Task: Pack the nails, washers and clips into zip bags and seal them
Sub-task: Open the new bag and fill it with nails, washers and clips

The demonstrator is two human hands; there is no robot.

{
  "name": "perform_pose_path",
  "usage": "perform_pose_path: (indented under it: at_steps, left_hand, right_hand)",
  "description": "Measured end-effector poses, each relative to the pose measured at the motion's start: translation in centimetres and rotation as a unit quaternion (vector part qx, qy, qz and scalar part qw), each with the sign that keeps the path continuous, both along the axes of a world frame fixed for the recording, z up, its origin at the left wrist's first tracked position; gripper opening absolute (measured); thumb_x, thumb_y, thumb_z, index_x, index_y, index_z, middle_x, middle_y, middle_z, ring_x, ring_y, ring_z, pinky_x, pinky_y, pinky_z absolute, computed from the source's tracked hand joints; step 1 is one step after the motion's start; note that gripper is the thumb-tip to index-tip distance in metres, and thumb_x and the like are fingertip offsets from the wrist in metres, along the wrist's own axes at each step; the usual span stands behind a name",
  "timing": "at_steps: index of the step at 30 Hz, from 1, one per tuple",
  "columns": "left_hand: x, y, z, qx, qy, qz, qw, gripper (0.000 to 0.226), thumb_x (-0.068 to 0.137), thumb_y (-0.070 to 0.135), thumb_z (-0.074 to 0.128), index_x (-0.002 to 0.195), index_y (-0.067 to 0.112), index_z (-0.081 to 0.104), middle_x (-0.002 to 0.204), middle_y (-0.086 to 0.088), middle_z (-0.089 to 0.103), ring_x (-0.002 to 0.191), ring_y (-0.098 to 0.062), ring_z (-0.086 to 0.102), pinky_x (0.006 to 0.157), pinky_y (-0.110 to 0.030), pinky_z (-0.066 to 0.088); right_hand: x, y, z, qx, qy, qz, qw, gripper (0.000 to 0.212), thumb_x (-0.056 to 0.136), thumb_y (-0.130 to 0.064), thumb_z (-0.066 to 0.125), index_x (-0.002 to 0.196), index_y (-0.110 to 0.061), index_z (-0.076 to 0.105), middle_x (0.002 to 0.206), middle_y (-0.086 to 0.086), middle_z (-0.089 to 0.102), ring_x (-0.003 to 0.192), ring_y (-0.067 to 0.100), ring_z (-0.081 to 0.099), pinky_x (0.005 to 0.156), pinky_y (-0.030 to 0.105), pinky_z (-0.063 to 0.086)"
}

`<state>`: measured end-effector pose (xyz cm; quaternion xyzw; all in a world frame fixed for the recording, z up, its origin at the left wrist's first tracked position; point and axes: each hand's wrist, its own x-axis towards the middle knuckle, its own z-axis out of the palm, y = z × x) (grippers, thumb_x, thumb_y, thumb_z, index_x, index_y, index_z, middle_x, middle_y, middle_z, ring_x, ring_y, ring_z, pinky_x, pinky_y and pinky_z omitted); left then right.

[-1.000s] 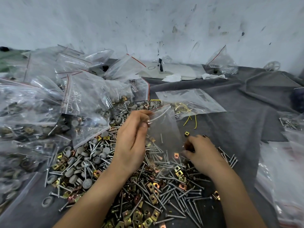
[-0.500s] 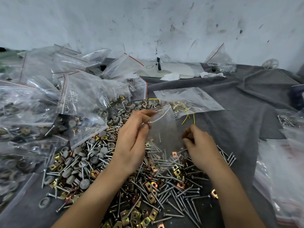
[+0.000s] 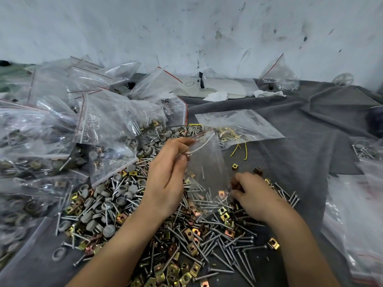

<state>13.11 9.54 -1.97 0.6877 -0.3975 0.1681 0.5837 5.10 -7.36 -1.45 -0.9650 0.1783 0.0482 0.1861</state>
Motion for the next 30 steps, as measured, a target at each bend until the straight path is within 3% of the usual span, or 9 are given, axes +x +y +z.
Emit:
perform_pose_path:
  at_steps: [3,5,7,10,12,16,22,26,30]
  left_hand:
    - [0.0,0.0,0.0,0.012,-0.006,-0.004,1.0,0.016,0.092,0.016,0.036,0.091,0.014,0.052,0.114,0.011,0.058,0.108,-0.003,0.055,0.085,-0.018,0.042]
    - [-0.1,-0.1,0.0,0.029,-0.013,-0.015,0.999,0.02,0.091,0.017,0.036,0.091,0.01,0.055,0.115,0.009,0.059,0.109,-0.003,0.055,0.087,-0.019,0.044]
    - [-0.3,-0.2,0.0,0.053,-0.014,-0.039,0.998,0.019,0.09,0.018,0.036,0.09,0.011,0.054,0.114,0.007,0.06,0.107,-0.003,0.055,0.084,-0.015,0.042]
    - [-0.6,-0.2,-0.1,0.1,-0.011,-0.062,0.993,0.02,0.088,0.019,0.036,0.087,0.011,0.054,0.118,0.003,0.061,0.109,-0.004,0.055,0.084,-0.012,0.039]
    - [-0.7,-0.1,-0.1,0.12,-0.016,-0.073,0.99,0.019,0.088,0.02,0.036,0.086,0.012,0.054,0.12,0.004,0.06,0.11,-0.005,0.054,0.085,-0.014,0.041]
    - [-1.1,-0.1,0.0,0.14,-0.057,-0.105,0.983,0.018,0.091,0.017,0.038,0.087,0.01,0.055,0.123,0.001,0.058,0.107,-0.004,0.055,0.083,-0.017,0.042]
    - [-1.2,-0.2,0.1,0.121,-0.08,-0.089,0.985,0.016,0.094,0.015,0.041,0.09,0.013,0.056,0.121,0.004,0.057,0.105,-0.005,0.057,0.082,-0.016,0.041]
    - [-0.8,-0.2,0.0,0.076,-0.059,-0.037,0.995,0.019,0.091,0.015,0.04,0.09,0.006,0.057,0.118,0.003,0.061,0.105,-0.006,0.058,0.081,-0.016,0.044]
    - [-0.5,0.0,0.5,-0.007,-0.02,0.032,0.999,0.016,0.092,0.013,0.039,0.092,0.01,0.055,0.114,0.011,0.058,0.103,0.004,0.056,0.08,-0.012,0.046]
  right_hand:
    - [0.2,0.0,0.1,0.008,-0.062,-0.068,0.996,0.019,0.098,-0.015,0.046,0.114,-0.008,0.052,0.12,0.01,0.05,0.114,0.025,0.045,0.092,0.031,0.036]
    - [0.2,-0.2,0.2,0.057,-0.178,-0.118,0.975,0.012,0.097,-0.009,0.047,0.108,-0.01,0.051,0.111,0.008,0.055,0.106,0.025,0.051,0.083,0.031,0.039]
    - [0.1,-0.2,0.6,0.129,-0.311,-0.134,0.932,0.022,0.095,-0.003,0.048,0.111,-0.018,0.051,0.093,-0.001,0.057,0.09,0.014,0.056,0.071,0.025,0.042]
    - [-0.2,0.3,1.5,0.169,-0.465,-0.072,0.866,0.038,0.095,-0.003,0.048,0.119,-0.03,0.059,0.094,-0.007,0.059,0.083,-0.004,0.054,0.072,0.01,0.042]
    - [-0.3,0.9,1.9,0.19,-0.528,-0.018,0.828,0.031,0.095,-0.007,0.049,0.107,-0.032,0.063,0.102,-0.008,0.063,0.094,0.0,0.058,0.083,0.015,0.044]
    - [-0.5,1.9,2.4,0.31,-0.546,0.06,0.776,0.029,0.092,-0.008,0.052,0.097,-0.035,0.061,0.093,-0.005,0.066,0.089,0.011,0.064,0.084,0.023,0.048]
    - [-0.6,2.2,2.1,0.292,-0.474,0.086,0.826,0.025,0.088,-0.016,0.059,0.102,-0.036,0.063,0.103,-0.009,0.067,0.104,0.013,0.062,0.091,0.03,0.048]
    - [-0.4,1.5,2.0,0.275,-0.51,0.021,0.815,0.023,0.09,-0.023,0.055,0.106,-0.039,0.062,0.112,-0.014,0.064,0.111,0.01,0.058,0.09,0.024,0.045]
    - [0.4,0.3,0.4,0.101,-0.374,-0.026,0.922,0.026,0.088,-0.006,0.057,0.092,-0.03,0.065,0.097,-0.019,0.059,0.109,0.012,0.051,0.092,0.025,0.037]
